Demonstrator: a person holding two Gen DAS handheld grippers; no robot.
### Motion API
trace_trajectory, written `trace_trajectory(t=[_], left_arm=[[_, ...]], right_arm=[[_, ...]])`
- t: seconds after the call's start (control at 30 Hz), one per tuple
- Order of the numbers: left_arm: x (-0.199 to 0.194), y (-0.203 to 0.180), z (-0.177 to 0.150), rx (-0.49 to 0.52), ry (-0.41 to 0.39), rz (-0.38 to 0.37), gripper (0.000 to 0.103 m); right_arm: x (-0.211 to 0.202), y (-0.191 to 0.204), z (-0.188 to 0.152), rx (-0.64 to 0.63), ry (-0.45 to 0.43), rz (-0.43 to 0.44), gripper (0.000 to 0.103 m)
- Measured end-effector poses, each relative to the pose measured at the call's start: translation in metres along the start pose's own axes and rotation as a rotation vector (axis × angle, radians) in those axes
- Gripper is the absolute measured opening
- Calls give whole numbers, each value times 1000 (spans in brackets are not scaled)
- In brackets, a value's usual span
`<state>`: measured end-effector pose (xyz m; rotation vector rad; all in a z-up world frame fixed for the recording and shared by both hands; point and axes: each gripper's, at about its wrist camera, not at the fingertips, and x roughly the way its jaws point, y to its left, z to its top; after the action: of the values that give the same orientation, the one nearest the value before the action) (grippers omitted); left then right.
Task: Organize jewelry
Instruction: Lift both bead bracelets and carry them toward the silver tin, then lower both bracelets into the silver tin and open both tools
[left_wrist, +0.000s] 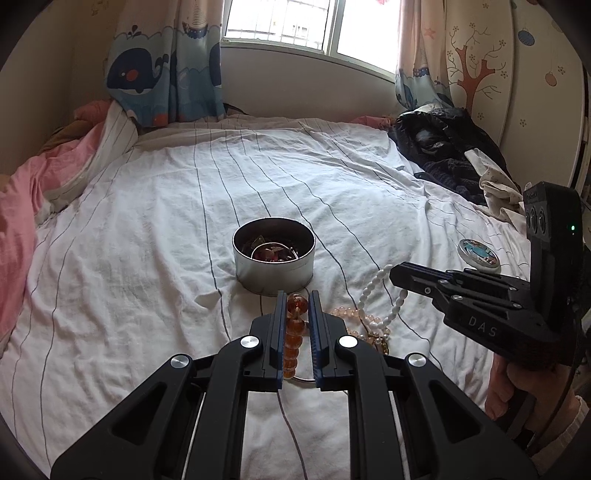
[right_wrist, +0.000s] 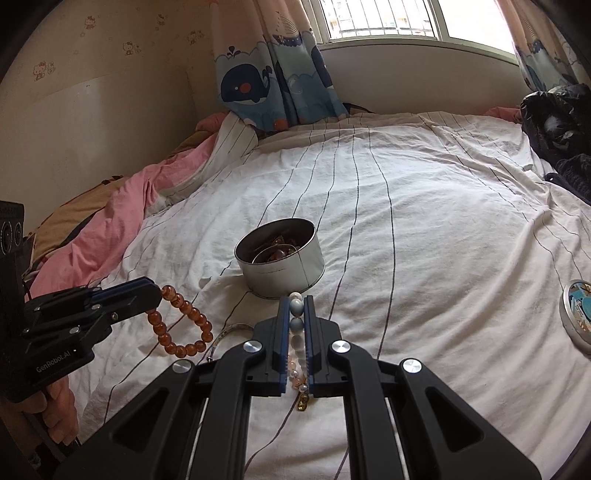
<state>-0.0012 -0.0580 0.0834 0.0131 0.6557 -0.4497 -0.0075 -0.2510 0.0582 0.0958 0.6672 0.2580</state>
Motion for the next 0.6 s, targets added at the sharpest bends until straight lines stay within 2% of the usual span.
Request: trace_trajectory(t=[0.4,0.6], left_arm=[[2,-1,24,3,-36,-13,11],[5,-1,33,-2,-51,-23,11]], right_arm=[[3,8,10,-48,0,-20,8],[7,15,15,-104,2,-79,8]])
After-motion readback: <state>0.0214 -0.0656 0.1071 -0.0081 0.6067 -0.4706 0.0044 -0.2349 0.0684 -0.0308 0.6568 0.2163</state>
